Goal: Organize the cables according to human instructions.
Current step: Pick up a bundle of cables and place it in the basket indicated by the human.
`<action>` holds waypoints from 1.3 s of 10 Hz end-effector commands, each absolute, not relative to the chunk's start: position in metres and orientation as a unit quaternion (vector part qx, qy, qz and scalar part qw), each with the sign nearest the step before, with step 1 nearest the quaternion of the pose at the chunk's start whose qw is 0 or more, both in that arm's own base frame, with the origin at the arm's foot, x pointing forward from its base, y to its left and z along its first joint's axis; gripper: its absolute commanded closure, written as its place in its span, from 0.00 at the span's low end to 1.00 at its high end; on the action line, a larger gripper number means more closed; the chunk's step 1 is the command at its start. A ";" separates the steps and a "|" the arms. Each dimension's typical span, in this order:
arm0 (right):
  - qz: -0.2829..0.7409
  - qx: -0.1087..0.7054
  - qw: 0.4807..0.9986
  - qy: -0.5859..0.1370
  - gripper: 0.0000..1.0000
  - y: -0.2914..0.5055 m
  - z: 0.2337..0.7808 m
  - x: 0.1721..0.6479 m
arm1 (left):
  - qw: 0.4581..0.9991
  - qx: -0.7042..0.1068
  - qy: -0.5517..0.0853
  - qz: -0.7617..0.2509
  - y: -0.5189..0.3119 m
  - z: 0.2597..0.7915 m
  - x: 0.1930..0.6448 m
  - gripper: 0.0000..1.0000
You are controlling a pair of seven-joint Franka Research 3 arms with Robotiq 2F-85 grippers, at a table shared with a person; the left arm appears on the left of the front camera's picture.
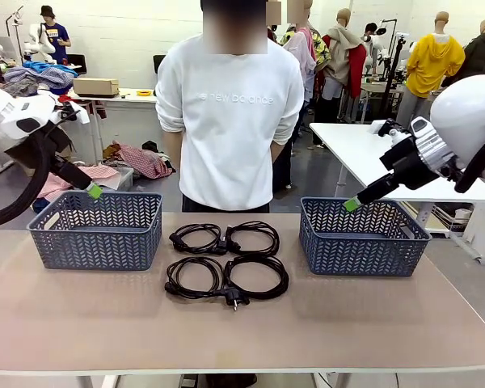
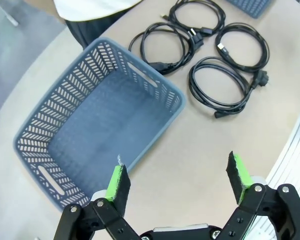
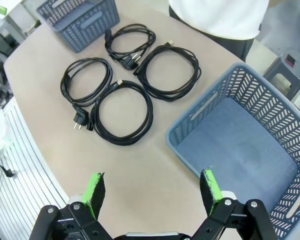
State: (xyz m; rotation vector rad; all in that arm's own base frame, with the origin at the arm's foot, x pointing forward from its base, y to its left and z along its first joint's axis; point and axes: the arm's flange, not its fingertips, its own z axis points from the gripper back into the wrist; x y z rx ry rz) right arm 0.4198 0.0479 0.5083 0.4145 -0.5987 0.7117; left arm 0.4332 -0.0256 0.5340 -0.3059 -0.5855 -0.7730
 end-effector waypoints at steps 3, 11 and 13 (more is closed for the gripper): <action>0.343 0.207 0.870 -0.288 0.00 0.048 0.508 0.421 | 0.870 -0.154 -0.283 -0.373 -0.023 0.531 0.432 0.00; 0.343 0.207 0.870 -0.288 0.00 0.048 0.508 0.421 | 0.870 -0.154 -0.283 -0.373 -0.023 0.531 0.432 0.00; 0.343 0.207 0.870 -0.288 0.00 0.048 0.508 0.421 | 0.870 -0.154 -0.283 -0.373 -0.023 0.531 0.432 0.00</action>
